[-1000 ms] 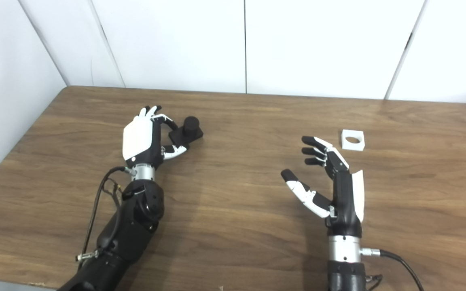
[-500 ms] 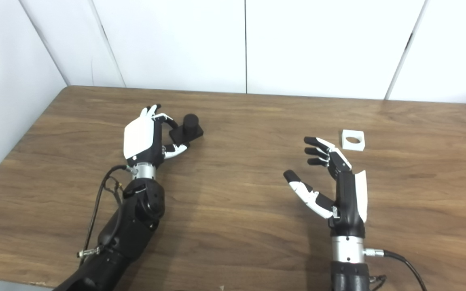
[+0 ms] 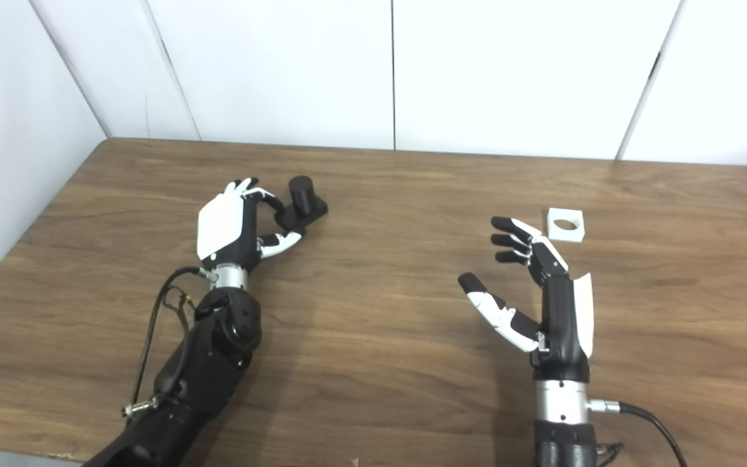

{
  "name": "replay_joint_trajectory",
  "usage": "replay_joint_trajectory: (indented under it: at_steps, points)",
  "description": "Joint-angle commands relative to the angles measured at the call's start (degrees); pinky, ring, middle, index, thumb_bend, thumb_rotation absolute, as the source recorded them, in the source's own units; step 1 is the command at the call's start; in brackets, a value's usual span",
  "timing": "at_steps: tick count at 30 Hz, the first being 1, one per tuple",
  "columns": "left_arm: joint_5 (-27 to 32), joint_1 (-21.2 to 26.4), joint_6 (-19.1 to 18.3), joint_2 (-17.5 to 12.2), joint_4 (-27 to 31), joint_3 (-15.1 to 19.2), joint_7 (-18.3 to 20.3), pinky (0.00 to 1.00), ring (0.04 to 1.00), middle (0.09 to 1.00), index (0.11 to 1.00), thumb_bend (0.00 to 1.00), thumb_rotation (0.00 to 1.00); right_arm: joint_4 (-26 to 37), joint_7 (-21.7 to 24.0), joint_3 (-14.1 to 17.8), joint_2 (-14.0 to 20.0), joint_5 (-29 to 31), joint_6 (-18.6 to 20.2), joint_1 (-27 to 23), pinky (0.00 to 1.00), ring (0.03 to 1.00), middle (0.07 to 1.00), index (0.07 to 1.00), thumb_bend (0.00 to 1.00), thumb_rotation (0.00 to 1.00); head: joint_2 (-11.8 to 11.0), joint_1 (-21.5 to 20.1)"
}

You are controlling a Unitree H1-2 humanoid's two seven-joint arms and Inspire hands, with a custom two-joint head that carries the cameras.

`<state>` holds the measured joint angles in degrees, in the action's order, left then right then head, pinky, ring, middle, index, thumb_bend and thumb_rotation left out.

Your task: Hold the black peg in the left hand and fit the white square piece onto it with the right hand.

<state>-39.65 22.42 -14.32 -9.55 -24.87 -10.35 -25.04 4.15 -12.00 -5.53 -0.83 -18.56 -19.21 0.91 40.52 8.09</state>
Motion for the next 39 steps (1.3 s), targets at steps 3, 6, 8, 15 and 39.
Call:
replay_joint_trajectory:
  at_steps: [3, 6, 8, 15, 39]
  points:
    - [0.58, 0.37, 0.89, -0.44, -0.89, -0.19, 0.17, 0.92, 0.930, 0.867, 0.486, 0.53, 0.07, -4.24, 0.02, 1.75, 2.77, -0.34, -1.00, 3.74, 0.62, 0.716, 0.769, 0.728, 0.53, 0.39, -0.02, 0.01]
    - [0.78, 0.43, 1.11, -0.48, -1.02, -0.32, 0.12, 0.92, 0.930, 0.868, 0.486, 0.52, 0.07, -4.26, -0.23, 1.80, 2.71, -0.68, -1.16, 3.75, 0.61, 0.709, 0.765, 0.727, 0.53, 0.39, -0.07, 0.08]
    - [0.98, 0.39, 1.07, -0.54, -0.69, -0.33, 0.32, 0.92, 0.927, 0.867, 0.486, 0.52, 0.07, -4.26, -0.23, 1.80, 2.67, -0.68, -1.19, 3.76, 0.61, 0.704, 0.763, 0.726, 0.53, 0.39, -0.09, 0.12]
    - [1.56, -1.15, -0.01, -0.69, 3.49, -0.20, 2.38, 0.94, 0.934, 0.873, 0.488, 0.52, 0.07, -4.36, -0.26, 1.85, 2.28, -0.77, -0.49, 3.77, 0.62, 0.704, 0.766, 0.723, 0.53, 0.40, -0.04, 0.54]
    - [4.20, -2.56, 2.77, -0.01, 3.62, -3.54, 8.91, 0.87, 0.932, 0.874, 0.489, 0.52, 0.07, -4.58, -0.24, 2.17, 2.13, -0.29, -0.81, 3.45, 0.61, 0.707, 0.770, 0.723, 0.53, 0.38, -0.06, -0.16]
